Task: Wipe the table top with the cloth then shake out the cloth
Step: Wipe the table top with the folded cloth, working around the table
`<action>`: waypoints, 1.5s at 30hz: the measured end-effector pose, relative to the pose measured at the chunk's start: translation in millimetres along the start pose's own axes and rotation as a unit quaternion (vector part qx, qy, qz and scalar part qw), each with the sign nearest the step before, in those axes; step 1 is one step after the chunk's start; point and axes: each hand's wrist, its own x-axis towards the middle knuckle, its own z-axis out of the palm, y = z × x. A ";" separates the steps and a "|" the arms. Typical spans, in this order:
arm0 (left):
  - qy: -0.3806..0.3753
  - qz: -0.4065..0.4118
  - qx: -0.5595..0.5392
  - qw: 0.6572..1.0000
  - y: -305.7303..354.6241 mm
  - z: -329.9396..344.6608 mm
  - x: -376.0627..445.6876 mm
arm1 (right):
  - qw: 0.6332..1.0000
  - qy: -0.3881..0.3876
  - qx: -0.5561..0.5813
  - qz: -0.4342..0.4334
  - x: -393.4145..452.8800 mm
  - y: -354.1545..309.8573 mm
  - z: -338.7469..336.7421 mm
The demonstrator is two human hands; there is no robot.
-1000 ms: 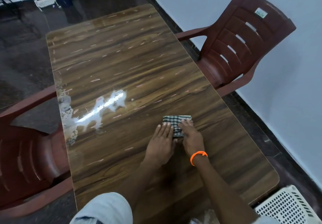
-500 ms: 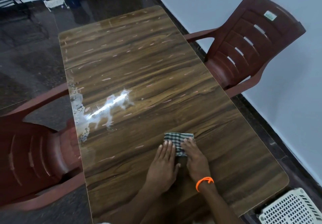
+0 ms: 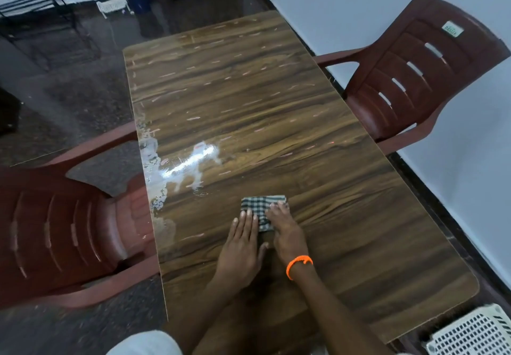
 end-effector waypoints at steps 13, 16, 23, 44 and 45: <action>-0.019 -0.023 0.007 1.000 24.2 -16.3 33.8 | 1.000 0.004 -0.015 0.022 22.4 16.7 -29.1; 0.004 -0.055 0.000 0.998 -4.1 -16.8 31.9 | 0.999 -0.046 -0.002 0.000 46.3 2.3 -4.2; -0.016 -0.098 -0.017 0.995 -17.8 5.4 -52.8 | 0.989 -0.105 0.024 -0.097 -1.6 -27.5 26.0; -0.065 0.022 -0.009 0.998 -114.9 -28.2 -64.4 | 0.997 0.077 -0.002 0.029 -17.0 -87.5 109.1; -0.053 0.037 -0.012 0.998 -122.5 -24.1 -75.4 | 0.996 0.081 -0.003 0.033 -27.9 -93.4 115.6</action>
